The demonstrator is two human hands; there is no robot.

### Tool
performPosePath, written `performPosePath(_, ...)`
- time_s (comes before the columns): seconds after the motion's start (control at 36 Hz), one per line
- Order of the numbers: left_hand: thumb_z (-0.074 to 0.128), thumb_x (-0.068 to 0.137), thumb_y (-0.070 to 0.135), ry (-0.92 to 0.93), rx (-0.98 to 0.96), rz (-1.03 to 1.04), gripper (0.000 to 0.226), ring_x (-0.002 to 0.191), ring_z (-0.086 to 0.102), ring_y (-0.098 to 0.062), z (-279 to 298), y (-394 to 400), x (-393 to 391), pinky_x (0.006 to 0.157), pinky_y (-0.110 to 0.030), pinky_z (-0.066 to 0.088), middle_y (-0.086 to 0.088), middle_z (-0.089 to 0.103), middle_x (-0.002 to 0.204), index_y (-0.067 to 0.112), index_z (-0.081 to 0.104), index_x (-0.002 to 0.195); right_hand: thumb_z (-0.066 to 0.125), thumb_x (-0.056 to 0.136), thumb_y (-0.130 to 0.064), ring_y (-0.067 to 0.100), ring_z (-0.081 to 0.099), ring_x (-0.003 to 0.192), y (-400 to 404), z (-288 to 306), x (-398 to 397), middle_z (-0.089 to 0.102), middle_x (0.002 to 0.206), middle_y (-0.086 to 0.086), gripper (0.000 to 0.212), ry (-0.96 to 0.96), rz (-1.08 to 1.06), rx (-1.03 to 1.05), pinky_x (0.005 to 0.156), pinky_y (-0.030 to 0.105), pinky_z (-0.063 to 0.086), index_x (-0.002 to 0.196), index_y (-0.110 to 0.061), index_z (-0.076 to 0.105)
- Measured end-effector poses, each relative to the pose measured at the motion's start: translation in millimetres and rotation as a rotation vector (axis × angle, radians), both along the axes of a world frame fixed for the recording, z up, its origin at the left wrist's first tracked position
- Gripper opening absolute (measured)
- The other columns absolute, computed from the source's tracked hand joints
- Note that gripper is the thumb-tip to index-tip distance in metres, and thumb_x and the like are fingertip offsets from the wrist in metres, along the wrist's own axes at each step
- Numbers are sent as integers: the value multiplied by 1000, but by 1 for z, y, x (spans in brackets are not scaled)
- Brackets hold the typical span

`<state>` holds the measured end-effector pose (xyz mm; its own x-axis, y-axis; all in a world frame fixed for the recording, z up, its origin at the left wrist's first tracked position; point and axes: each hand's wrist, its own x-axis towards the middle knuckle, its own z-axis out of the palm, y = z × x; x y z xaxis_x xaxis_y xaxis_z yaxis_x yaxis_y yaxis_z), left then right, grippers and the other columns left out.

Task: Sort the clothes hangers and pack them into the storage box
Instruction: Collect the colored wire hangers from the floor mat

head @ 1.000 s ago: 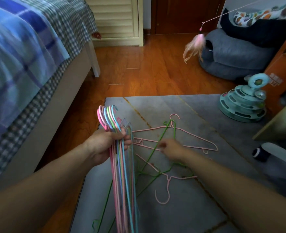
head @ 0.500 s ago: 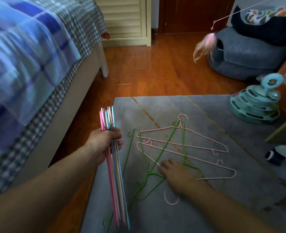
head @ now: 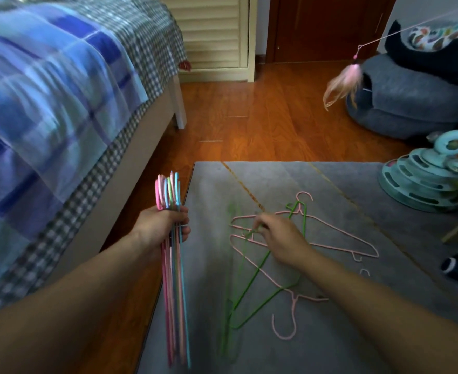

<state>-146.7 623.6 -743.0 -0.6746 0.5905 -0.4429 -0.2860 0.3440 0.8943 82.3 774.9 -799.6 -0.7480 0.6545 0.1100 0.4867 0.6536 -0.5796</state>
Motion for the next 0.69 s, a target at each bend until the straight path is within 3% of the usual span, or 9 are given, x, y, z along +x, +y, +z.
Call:
performPosePath(0.11, 74, 83, -3, 10, 66, -23, 22, 74, 74, -32, -1, 2, 9, 66, -36, 57, -23, 73, 94, 0, 70, 105, 56, 90, -9, 22, 54, 70, 11, 52, -11, 59, 70, -2, 18, 32, 1, -4, 61, 32, 38, 89, -27, 59)
performPosePath(0.19, 73, 86, -4, 16, 134, -71, 19, 75, 73, -35, 0, 6, 21, 68, -38, 57, -21, 72, 90, -1, 70, 104, 56, 88, -8, 12, 52, 61, 9, 79, -18, 57, 65, -4, 20, 34, -8, 11, 55, 26, 38, 84, -27, 61)
performPosePath(0.25, 71, 89, -2, 17, 158, -115, 17, 78, 74, -36, 3, 9, 31, 69, -40, 59, -19, 72, 90, 1, 70, 106, 55, 87, -6, 13, 56, 62, 3, 93, -22, 63, 69, -1, 22, 120, 4, -44, 58, 27, 44, 82, -26, 63)
performPosePath(0.36, 68, 92, 2, 15, 161, -235, 22, 88, 75, -36, 5, 13, 49, 73, -44, 61, -18, 75, 96, 8, 71, 114, 49, 90, 4, 26, 71, 83, -9, 109, -30, 73, 85, 11, 35, 377, 57, -312, 81, 41, 59, 76, -24, 65)
performPosePath(0.42, 67, 93, 1, 43, 153, -267, 22, 85, 75, -34, 4, 16, 58, 74, -48, 62, -18, 76, 95, 7, 71, 113, 45, 92, 10, 25, 71, 83, -15, 112, -32, 71, 86, 14, 34, 462, 95, -423, 82, 40, 60, 79, -14, 65)
performPosePath(0.5, 66, 94, 2, 52, 134, -329, 17, 89, 75, -38, -1, 17, 71, 85, -56, 59, -19, 76, 97, 9, 70, 109, 46, 92, 12, 14, 65, 77, -19, 109, -33, 67, 81, 8, 37, 517, 98, -477, 78, 39, 60, 78, -16, 65)
performPosePath(0.58, 65, 94, 1, -22, 142, -366, 23, 94, 74, -39, -5, 16, 76, 88, -54, 59, -24, 73, 104, 5, 67, 117, 44, 95, 13, 13, 66, 75, -21, 104, -30, 66, 80, 7, 40, 567, 37, -545, 80, 38, 61, 78, -16, 66)
performPosePath(0.69, 67, 90, -2, -148, 225, -395, 33, 96, 65, -41, -7, 18, 81, 88, -50, 58, -38, 62, 113, -3, 63, 123, 41, 97, 16, 11, 67, 78, -33, 97, -30, 64, 82, 9, 32, 631, -9, -686, 83, 28, 60, 87, -3, 65)
